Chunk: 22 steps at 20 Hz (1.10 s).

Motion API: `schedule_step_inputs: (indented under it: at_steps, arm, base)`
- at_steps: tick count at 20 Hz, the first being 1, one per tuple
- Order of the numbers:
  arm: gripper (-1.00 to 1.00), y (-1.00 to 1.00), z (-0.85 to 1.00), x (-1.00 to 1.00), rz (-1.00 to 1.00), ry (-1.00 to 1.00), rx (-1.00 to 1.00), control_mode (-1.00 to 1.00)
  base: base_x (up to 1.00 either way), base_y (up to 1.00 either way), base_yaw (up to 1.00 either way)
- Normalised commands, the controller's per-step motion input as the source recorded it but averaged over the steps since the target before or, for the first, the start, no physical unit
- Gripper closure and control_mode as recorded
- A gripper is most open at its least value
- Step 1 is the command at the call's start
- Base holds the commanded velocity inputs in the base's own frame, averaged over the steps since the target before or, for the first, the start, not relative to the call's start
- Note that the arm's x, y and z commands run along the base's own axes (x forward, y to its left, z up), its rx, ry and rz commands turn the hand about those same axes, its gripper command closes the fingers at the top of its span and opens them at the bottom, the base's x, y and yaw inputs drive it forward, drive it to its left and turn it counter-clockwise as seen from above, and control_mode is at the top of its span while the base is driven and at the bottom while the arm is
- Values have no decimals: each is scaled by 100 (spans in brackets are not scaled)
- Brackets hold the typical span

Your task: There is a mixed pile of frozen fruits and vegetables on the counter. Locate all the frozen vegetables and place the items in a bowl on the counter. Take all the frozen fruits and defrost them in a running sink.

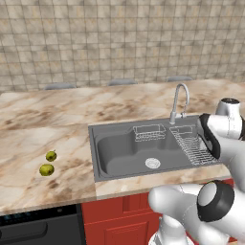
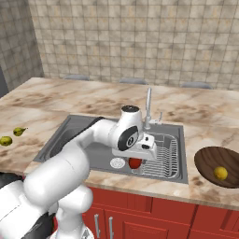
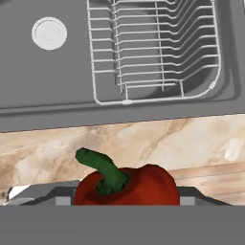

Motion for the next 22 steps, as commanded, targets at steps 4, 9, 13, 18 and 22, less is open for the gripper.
schedule_step_inputs:
  at_steps: [4,9,13,18,22]
  arm:
    - [100,-78,0,14,1,1,14,-100]
    - [100,-77,19,34,8,3,5,-100]
    - [100,-79,21,20,11,1,0,-100]
    - [100,-64,26,3,8,0,0,-100]
    - [100,-54,19,-2,4,0,-1,-100]
  base:
    - [0,0,0]
    - [0,0,0]
    - [0,0,0]
    - [0,0,0]
    - [0,0,0]
